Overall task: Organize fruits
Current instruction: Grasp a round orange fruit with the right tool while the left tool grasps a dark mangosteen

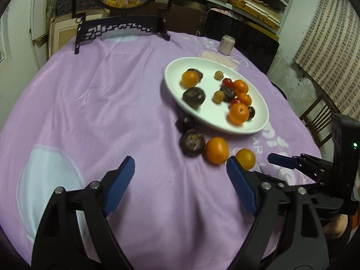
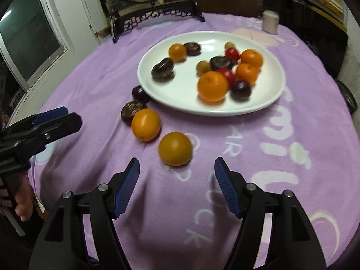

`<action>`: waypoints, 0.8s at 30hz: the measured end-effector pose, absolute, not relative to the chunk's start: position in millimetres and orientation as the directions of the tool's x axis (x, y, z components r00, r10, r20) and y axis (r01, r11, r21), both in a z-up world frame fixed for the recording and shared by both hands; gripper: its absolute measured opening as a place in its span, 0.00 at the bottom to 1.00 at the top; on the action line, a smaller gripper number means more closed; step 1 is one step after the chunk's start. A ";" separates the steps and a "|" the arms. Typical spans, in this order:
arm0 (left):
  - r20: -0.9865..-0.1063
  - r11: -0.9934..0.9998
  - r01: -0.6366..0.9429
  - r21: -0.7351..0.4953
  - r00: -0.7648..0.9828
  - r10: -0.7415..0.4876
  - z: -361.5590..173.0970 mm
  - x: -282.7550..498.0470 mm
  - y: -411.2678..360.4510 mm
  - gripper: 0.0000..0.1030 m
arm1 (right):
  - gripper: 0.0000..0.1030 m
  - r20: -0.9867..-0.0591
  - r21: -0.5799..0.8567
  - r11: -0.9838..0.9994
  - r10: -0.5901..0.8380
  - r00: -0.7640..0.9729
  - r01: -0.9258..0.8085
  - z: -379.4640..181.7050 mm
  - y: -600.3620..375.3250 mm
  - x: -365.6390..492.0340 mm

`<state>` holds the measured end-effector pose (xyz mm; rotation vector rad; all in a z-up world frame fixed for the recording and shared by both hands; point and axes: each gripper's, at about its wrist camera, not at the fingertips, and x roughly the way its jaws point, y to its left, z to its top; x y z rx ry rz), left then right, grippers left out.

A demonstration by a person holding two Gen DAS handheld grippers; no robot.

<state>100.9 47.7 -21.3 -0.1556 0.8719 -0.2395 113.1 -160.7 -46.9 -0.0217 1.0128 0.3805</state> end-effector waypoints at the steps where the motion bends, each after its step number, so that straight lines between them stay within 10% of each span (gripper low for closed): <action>1: -0.739 0.963 0.138 -0.233 0.619 -0.267 -21.9 98.5 49.7 0.83 | 0.67 -0.831 0.155 0.933 0.300 0.469 -0.324 -48.5 -157.7 114.7; 5: -0.745 0.966 0.114 -0.230 0.618 -0.250 -24.3 93.8 60.9 0.83 | 0.66 -0.833 0.116 0.940 0.267 0.485 -0.320 -56.0 -148.5 122.4; 7: -0.750 0.971 0.115 -0.207 0.619 -0.234 -25.9 95.8 60.1 0.83 | 0.37 -0.838 0.116 0.939 0.268 0.476 -0.324 -62.0 -146.4 127.3; 24: -0.836 0.972 0.235 -0.001 0.533 -0.130 -67.8 161.4 -7.6 0.74 | 0.37 -0.805 0.231 0.938 0.333 0.490 -0.258 -56.1 -202.9 110.9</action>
